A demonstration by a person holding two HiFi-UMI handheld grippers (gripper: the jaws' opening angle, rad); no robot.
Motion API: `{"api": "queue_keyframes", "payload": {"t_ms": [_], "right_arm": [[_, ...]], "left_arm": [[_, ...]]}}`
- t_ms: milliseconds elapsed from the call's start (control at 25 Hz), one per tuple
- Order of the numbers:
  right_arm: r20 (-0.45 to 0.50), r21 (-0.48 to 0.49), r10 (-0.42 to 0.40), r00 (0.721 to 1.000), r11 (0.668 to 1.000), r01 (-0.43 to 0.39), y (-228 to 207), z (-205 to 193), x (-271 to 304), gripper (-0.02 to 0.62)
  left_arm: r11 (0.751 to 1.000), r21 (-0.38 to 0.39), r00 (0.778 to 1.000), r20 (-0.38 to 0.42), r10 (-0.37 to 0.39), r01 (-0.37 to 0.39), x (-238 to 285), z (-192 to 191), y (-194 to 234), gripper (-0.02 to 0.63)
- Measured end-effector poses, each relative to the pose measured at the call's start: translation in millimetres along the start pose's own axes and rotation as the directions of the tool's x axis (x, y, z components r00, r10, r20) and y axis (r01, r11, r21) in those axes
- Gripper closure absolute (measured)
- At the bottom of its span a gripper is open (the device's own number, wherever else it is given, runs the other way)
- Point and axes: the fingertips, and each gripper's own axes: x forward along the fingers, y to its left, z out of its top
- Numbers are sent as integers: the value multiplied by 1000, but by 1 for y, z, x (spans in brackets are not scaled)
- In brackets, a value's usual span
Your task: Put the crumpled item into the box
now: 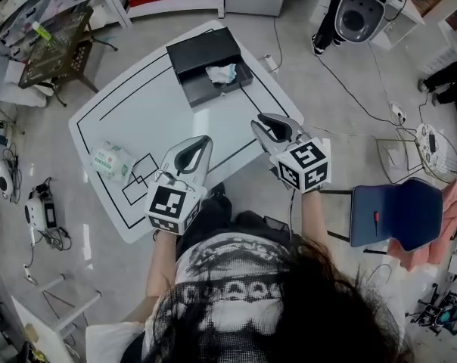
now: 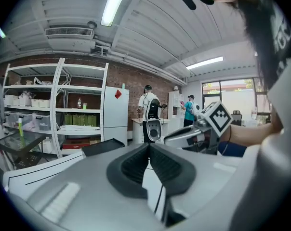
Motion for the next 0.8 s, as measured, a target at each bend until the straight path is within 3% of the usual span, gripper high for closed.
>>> {"api": "queue_keyframes", "payload": {"t_ms": [440,800], "right_arm": [[20,48,11,1000,999,-12,33,-42,-83,515],[49,48,51,997,997,-53,67,-61,-128,527]], "left_arm": [[1000,9,1000,-6,-2,2,-19,-7,-73,606],[999,-18,998,-34,43,-44,-50,-28,-115,606]]}}
